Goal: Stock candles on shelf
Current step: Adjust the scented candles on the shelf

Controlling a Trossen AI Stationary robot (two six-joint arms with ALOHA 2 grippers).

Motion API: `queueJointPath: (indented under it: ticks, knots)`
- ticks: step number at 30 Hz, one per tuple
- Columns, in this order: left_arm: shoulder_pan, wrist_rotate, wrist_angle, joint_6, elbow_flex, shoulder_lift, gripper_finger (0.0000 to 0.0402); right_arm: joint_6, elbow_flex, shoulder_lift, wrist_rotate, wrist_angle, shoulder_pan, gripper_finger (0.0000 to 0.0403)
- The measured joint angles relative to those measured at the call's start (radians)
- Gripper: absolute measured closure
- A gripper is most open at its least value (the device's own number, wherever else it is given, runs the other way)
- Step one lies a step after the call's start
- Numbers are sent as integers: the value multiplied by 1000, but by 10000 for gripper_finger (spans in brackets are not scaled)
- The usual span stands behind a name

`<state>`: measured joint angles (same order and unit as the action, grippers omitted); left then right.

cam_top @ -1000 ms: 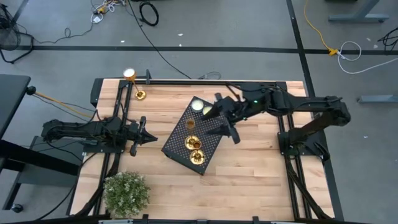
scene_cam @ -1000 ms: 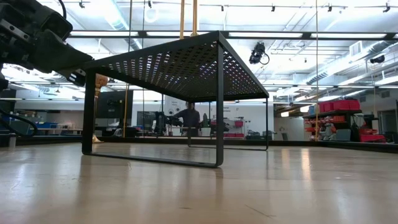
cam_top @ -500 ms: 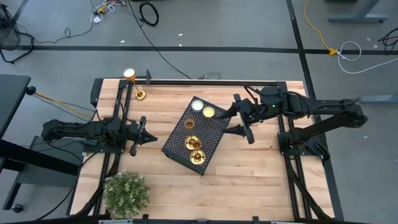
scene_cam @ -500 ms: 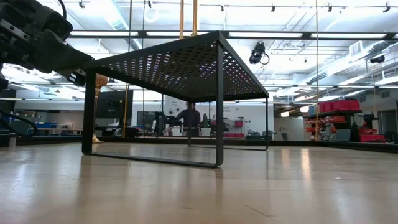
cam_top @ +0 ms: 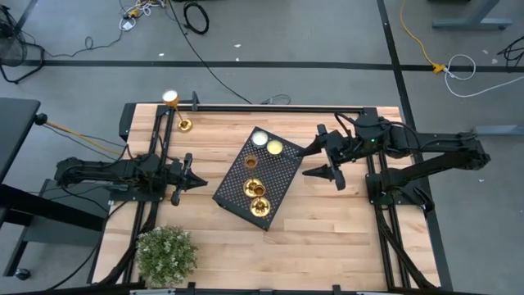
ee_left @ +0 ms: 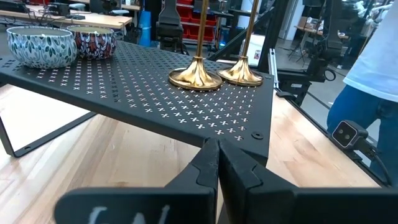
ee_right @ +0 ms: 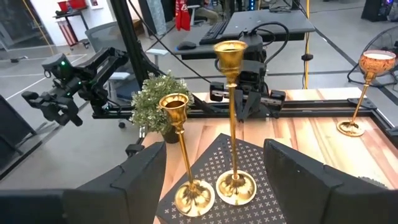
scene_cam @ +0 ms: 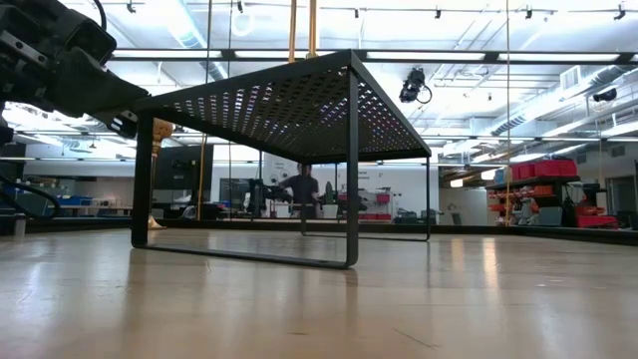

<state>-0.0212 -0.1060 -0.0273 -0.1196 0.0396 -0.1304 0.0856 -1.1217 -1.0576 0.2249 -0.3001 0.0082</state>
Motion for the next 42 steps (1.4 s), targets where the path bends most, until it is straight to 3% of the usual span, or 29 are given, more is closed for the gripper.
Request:
queueJointPath:
  ticks: [42]
  knots:
    - [0, 0, 0, 0, 0, 0, 387, 0, 6, 6, 0, 0, 62, 135]
